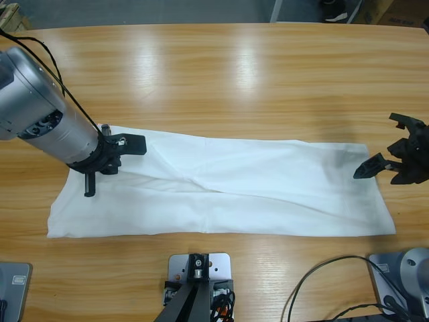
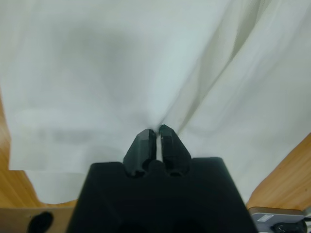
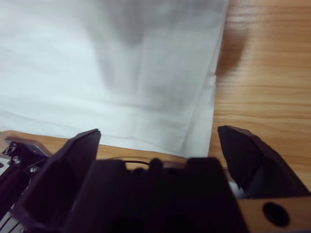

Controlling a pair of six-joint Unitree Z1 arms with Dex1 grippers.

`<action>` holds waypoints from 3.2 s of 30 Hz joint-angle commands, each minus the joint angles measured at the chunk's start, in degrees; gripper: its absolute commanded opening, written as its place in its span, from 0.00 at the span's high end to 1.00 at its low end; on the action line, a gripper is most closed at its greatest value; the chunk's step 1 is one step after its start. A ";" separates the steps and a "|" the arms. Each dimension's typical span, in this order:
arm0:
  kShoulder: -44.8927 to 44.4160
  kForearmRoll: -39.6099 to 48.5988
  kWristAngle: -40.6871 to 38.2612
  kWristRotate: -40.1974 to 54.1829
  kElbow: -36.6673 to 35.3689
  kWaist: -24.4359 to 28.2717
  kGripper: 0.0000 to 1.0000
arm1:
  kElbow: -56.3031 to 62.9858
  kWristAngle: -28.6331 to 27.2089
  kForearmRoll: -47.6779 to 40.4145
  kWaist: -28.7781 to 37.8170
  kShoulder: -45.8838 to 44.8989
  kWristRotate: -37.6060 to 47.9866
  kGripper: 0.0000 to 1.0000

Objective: Fold clothes

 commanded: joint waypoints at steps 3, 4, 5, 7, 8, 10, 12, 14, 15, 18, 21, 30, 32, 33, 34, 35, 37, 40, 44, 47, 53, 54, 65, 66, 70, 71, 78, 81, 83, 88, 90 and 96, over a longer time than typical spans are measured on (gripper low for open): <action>1.06 0.50 -2.94 -0.61 2.11 -0.15 0.65 | 1.96 0.77 -0.81 0.65 -1.46 0.54 0.01; 1.04 0.50 -3.10 -2.59 2.03 -0.15 0.65 | 2.01 0.79 -0.81 0.65 -1.53 0.54 0.01; 0.92 0.50 -3.11 -3.70 2.06 -0.15 0.65 | 2.06 0.84 -0.90 0.65 -1.51 0.54 0.01; 0.57 0.31 -3.13 -4.12 1.92 -0.15 0.65 | 2.17 0.96 -1.08 0.65 -1.51 0.62 0.01; 0.31 0.15 -3.50 -4.19 1.62 -0.13 0.66 | 2.22 0.98 -1.09 0.65 -1.53 0.62 0.01; 0.18 0.17 -5.54 -4.75 1.02 0.34 0.92 | 2.31 1.05 -1.16 0.65 -1.60 0.68 0.01; -0.06 0.15 -5.43 -4.51 1.09 0.57 1.00 | 2.42 1.05 -1.29 0.65 -1.70 0.85 0.01; -0.08 0.13 -5.45 -4.05 1.23 0.62 1.00 | 2.49 1.05 -1.43 0.65 -1.70 0.99 0.01; -0.10 0.10 -5.33 -3.74 1.34 0.64 1.00 | 2.49 1.05 -1.43 0.65 -1.67 1.06 0.01; 0.36 -0.41 -2.39 -1.94 2.13 0.64 1.00 | 2.57 1.05 -1.53 0.65 -1.70 1.24 0.02; 0.31 -1.13 1.63 -0.03 1.80 0.54 1.00 | 2.59 1.10 -1.69 0.65 -1.49 1.24 0.02; -4.37 -1.96 1.62 5.26 1.71 -0.94 0.23 | 2.77 1.23 -2.22 0.65 -0.58 1.24 0.02; -4.79 -1.94 1.32 5.11 1.53 -1.38 0.21 | 2.82 1.17 -2.24 0.65 -0.56 1.22 0.02; -4.33 -1.96 1.35 5.18 1.73 -1.38 0.17 | 2.80 1.21 -2.29 0.65 -0.46 1.22 0.02; -3.51 -1.96 1.35 5.18 1.99 -1.38 0.13 | 2.77 1.23 -2.31 0.65 -0.39 1.24 0.02; -2.24 -2.01 1.35 5.26 2.01 -1.38 0.12 | 2.75 1.21 -2.31 0.65 -0.39 1.22 0.02; 0.15 -2.17 1.35 5.26 1.13 -1.38 0.09 | 2.82 1.19 -2.22 0.65 -0.47 1.24 0.02; 2.56 -2.66 1.35 5.14 -0.08 -1.38 0.08 | 2.84 1.19 -2.22 0.65 -0.49 1.24 0.02; 4.56 -3.10 1.35 4.37 -0.14 -1.38 0.17 | 2.75 1.19 -2.22 0.65 -0.23 1.24 0.02; 5.60 -3.05 1.09 3.28 -0.10 -1.38 0.37 | 2.75 1.23 -2.22 0.65 -0.21 1.27 0.02; 3.79 -2.82 0.74 1.45 0.43 -1.38 0.71 | 2.75 1.23 -2.31 0.65 -0.03 1.33 0.02; 3.51 -2.72 0.74 1.40 0.51 -1.36 0.71 | 2.75 1.23 -2.31 0.65 -0.03 1.33 0.02; 1.29 -1.70 -1.21 -1.94 1.15 -1.38 1.00 | 2.84 1.23 -2.40 0.65 -0.03 1.33 0.02; 0.97 -1.20 -1.57 -2.40 1.25 -1.38 1.00 | 2.84 1.23 -2.45 0.65 -0.03 1.33 0.02; -1.91 0.50 -2.83 -4.24 1.71 -1.41 1.00 | 2.94 1.23 -2.62 0.65 -0.26 1.33 0.02; -2.86 1.38 -3.08 -4.77 1.71 -1.57 1.00 | 3.01 1.23 -2.68 0.65 -0.32 1.33 0.02; -3.30 5.42 -6.03 -6.88 2.15 -5.42 1.00 | 3.10 1.23 -2.85 0.65 -0.47 1.33 0.02; -1.61 5.41 -7.40 -7.58 2.66 -8.04 1.00 | 3.12 1.23 -2.83 0.65 -0.44 1.33 0.02; 0.45 5.23 -8.14 -7.74 3.54 -9.18 1.00 | 3.12 1.23 -2.83 0.65 -0.32 1.33 0.02; 5.51 4.81 -6.40 -8.09 3.63 -9.55 0.99 | 3.19 1.28 -2.83 0.65 -0.47 1.33 0.02; 6.18 4.81 -3.45 -8.34 3.63 -8.57 0.36 | 3.17 1.30 -2.83 0.65 -0.37 1.33 0.01; -2.17 4.83 3.09 -15.18 2.90 -0.17 0.03 | 3.38 1.07 -2.76 0.67 -2.06 1.33 0.00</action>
